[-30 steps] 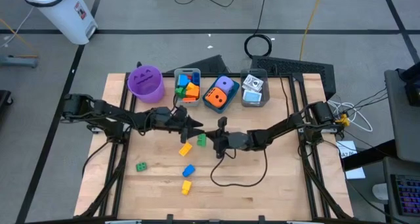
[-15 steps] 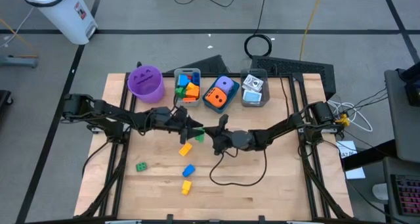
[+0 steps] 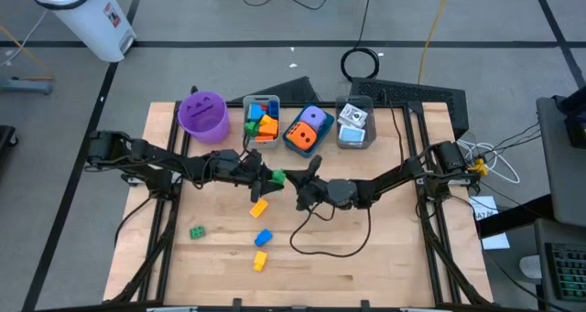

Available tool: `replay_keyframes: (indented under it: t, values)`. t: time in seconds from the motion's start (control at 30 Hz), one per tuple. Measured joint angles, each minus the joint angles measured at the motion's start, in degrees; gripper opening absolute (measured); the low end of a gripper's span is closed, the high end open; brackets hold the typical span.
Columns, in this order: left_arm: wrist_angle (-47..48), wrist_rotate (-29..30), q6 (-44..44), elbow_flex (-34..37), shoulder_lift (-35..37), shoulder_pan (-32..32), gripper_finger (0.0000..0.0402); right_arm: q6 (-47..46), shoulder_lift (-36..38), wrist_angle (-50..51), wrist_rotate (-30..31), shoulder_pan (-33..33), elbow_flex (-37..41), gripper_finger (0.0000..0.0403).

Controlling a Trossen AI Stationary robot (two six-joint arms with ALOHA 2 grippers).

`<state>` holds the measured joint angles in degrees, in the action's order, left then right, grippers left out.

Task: Pick & Place Toys
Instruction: Put the green game piece into the gray bin

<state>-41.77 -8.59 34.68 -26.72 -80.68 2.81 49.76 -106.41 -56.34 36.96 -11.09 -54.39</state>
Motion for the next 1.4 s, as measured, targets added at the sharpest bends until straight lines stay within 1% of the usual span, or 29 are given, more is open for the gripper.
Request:
replay_keyframes:
  t: [0.23, 0.37, 0.43, 0.53, 0.63, 0.73, 0.9, 1.0, 1.1, 1.13, 1.2, 1.3, 1.4]
  values:
    - [-0.06, 0.06, -0.12, 0.00, 0.00, 0.00, 0.0168, -0.51, 0.00, 0.02, -0.16, 0.00, 0.00, 0.0001]
    - [-0.02, 0.08, -1.13, 0.00, 0.00, 0.00, 0.0144, -1.03, 0.00, 0.00, -0.10, 0.00, 0.00, 0.0004]
    - [-0.21, 0.13, -1.75, 0.00, 0.00, 0.00, 0.0144, -1.07, 0.00, -0.04, 0.40, 0.00, 0.00, 0.0010]
    - [-0.82, 0.21, -2.66, 0.00, 0.00, 0.00, 0.0154, -0.97, 0.00, -0.03, 1.83, -0.02, 0.00, 0.0026]
    - [-1.59, 0.32, -2.91, 0.00, 0.00, 0.00, 0.0160, 0.83, 0.45, 0.31, 3.80, -0.20, 0.00, 0.0052]
    - [-3.04, 0.25, -3.44, 0.00, 0.02, 0.00, 0.0158, 1.79, 2.62, 2.51, 6.46, -0.66, 0.02, 0.0085]
    - [-3.84, -0.67, -5.78, -0.50, 0.02, 1.25, 0.0148, 0.60, 8.35, 11.76, 11.56, -2.16, 0.02, 0.0132]
    - [-2.57, -1.85, -7.79, -2.19, 0.04, 3.79, 0.0147, -6.49, 12.40, 21.91, 11.30, -2.96, 0.02, 0.0149]
    - [3.62, -1.97, -10.46, -5.31, 0.13, 6.76, 0.0147, -17.07, 15.30, 33.74, 9.19, -3.29, 0.02, 0.0158]
    - [7.37, -1.55, -12.19, -6.91, 0.13, 7.88, 0.0147, -20.72, 16.11, 37.53, 8.28, -3.28, 0.02, 0.0160]
    - [17.03, 1.22, -15.86, -10.76, 0.13, 10.01, 0.0146, -27.36, 17.13, 43.44, 5.38, -3.28, 0.02, 0.0162]
    - [33.10, 9.72, -20.39, -17.54, 0.13, 12.71, 0.0146, -33.94, 17.04, 47.50, 0.65, -3.28, 0.49, 0.0161]
    - [45.68, 19.33, -23.57, -23.34, 0.13, 15.37, 0.0146, -35.59, 17.07, 45.28, -3.72, -3.28, 2.95, 0.0157]
